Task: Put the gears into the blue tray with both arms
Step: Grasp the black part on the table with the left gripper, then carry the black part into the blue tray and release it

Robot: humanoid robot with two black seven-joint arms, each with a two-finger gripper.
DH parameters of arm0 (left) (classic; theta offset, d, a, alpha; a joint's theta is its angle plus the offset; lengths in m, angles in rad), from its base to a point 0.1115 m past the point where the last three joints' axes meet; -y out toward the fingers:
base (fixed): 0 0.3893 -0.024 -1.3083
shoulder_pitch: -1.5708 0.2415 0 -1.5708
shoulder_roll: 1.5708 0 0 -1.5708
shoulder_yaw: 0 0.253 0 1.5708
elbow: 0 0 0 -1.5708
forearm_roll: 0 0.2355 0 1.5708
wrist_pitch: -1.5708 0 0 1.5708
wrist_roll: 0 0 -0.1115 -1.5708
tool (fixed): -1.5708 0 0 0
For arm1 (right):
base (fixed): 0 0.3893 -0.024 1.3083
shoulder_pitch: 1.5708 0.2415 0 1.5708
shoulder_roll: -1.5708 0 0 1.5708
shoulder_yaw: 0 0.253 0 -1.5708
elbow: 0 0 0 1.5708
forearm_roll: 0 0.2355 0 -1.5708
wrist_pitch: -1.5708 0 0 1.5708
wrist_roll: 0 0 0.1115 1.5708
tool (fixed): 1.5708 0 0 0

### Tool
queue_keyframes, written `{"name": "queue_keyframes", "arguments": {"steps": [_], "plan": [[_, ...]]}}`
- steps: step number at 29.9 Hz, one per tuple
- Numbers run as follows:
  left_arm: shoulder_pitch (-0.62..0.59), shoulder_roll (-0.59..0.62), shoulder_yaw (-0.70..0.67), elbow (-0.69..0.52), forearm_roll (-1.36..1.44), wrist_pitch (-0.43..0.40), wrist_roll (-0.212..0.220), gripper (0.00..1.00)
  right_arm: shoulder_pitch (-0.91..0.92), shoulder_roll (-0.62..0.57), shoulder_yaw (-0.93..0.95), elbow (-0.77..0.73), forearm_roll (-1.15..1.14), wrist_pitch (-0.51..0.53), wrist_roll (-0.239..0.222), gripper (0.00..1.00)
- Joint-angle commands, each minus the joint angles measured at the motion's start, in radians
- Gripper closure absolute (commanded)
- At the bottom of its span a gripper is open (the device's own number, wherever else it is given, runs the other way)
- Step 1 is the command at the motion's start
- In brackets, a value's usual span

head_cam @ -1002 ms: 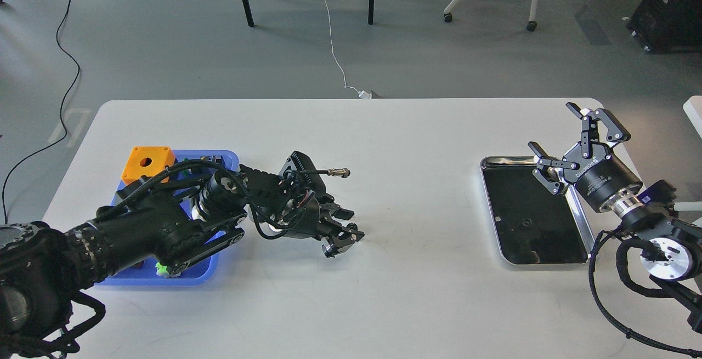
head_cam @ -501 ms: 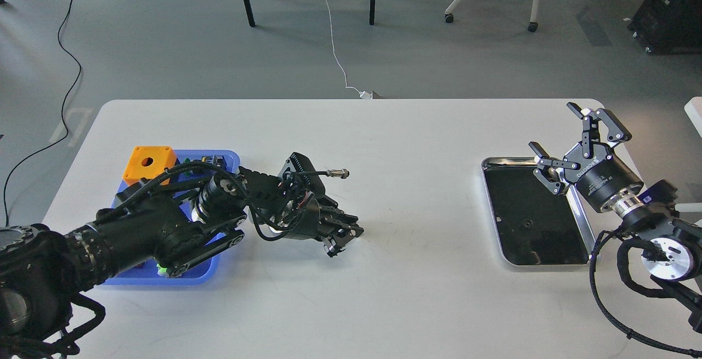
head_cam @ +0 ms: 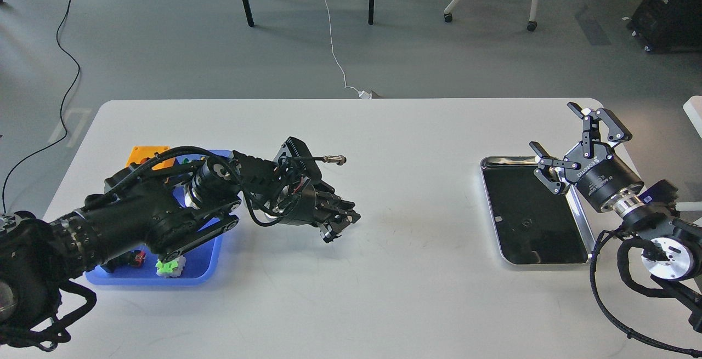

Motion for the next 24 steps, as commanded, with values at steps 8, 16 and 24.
{"name": "queue_keyframes", "arguments": {"steps": [8,16,24], "plan": [[-0.023,0.224,-0.063,-0.09,0.0,0.002,0.0,0.85,0.0,0.002,0.005,0.0,0.0,0.0,0.0,0.03],[0.006,0.462,-0.063,-0.133,0.0,0.012,0.0,0.85,0.0,0.008,0.005,0.0,-0.002,0.0,0.0,0.03],[0.125,0.539,-0.069,-0.135,0.0,0.077,0.0,0.85,0.002,0.013,0.005,0.0,-0.002,-0.002,0.0,0.03]]}}
